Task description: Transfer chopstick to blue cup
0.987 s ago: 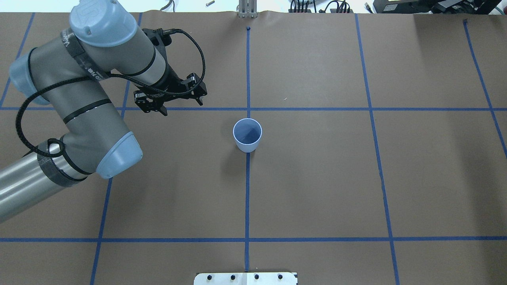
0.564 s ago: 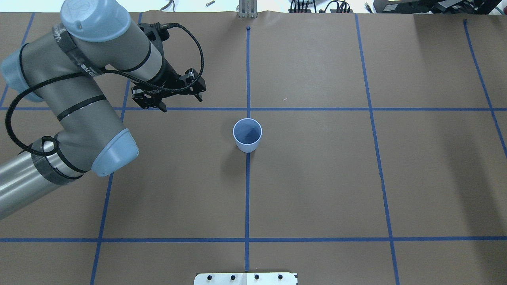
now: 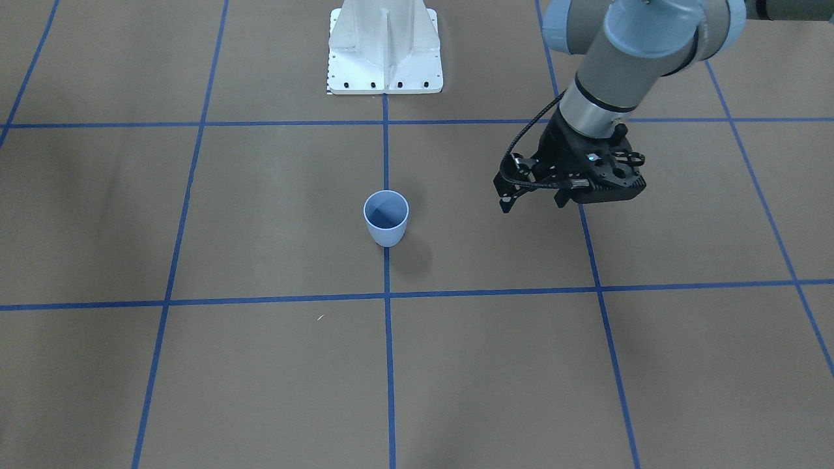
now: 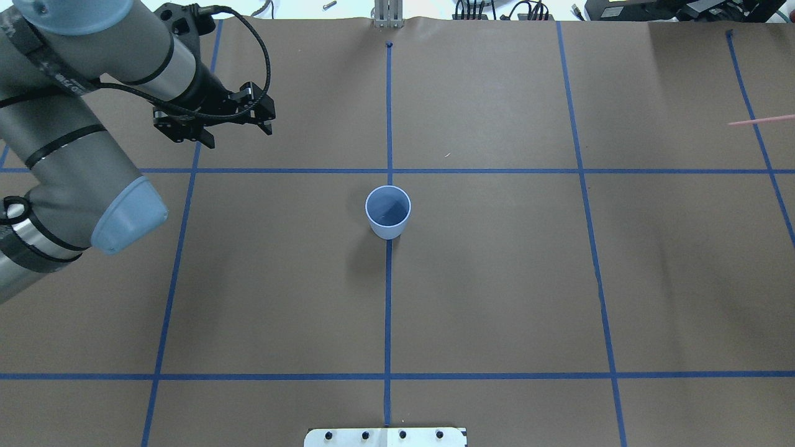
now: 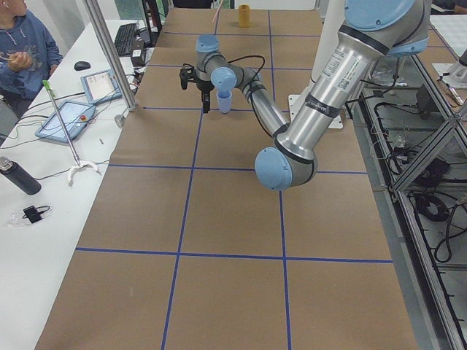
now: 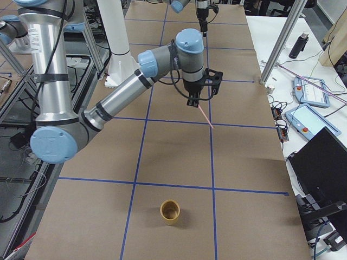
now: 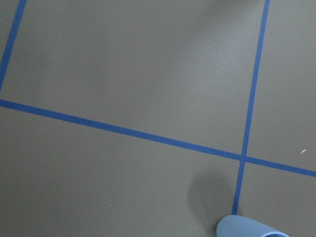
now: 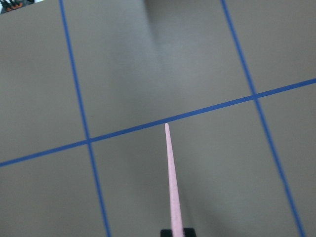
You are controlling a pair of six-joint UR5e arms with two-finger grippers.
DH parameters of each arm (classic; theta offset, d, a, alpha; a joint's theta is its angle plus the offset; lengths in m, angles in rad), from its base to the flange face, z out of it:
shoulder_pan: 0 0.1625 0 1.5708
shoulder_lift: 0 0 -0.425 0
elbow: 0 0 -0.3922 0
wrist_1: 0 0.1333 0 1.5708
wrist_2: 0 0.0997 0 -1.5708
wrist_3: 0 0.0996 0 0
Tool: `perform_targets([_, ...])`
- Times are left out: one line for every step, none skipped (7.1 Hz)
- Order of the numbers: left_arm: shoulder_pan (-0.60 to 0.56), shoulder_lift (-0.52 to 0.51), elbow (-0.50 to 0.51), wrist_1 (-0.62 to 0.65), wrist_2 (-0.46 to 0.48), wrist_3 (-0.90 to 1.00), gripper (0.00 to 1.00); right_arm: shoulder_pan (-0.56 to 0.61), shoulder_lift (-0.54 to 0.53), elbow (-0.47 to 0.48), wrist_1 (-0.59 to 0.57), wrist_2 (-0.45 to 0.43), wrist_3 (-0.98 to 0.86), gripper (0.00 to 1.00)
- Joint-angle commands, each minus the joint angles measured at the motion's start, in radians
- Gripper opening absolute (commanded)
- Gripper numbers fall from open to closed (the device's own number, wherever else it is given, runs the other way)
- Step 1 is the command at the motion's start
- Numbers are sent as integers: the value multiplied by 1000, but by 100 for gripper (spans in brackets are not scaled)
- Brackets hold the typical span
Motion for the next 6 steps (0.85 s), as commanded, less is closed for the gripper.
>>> perform_targets([-106,85,-1,3,-56,196,98,-294,294,-9,1,-44,552,0])
perform_targets([-152,120,5,2,-85,271,98,-389,406,-21,2,-84,714,0])
perform_targets([-192,140,20,6,-90,365,98,-466,495,-70,8,-86,775,0])
perform_targets([-232,159,40,6,-92,443,98,-522,616,-183,19,-86,874,0])
perform_targets([-248,160,60,6,-122,470,98,-572,702,-290,101,-122,947,0])
perform_targets([-248,160,63,5,-130,470,98,-615,703,-312,143,-142,996,0])
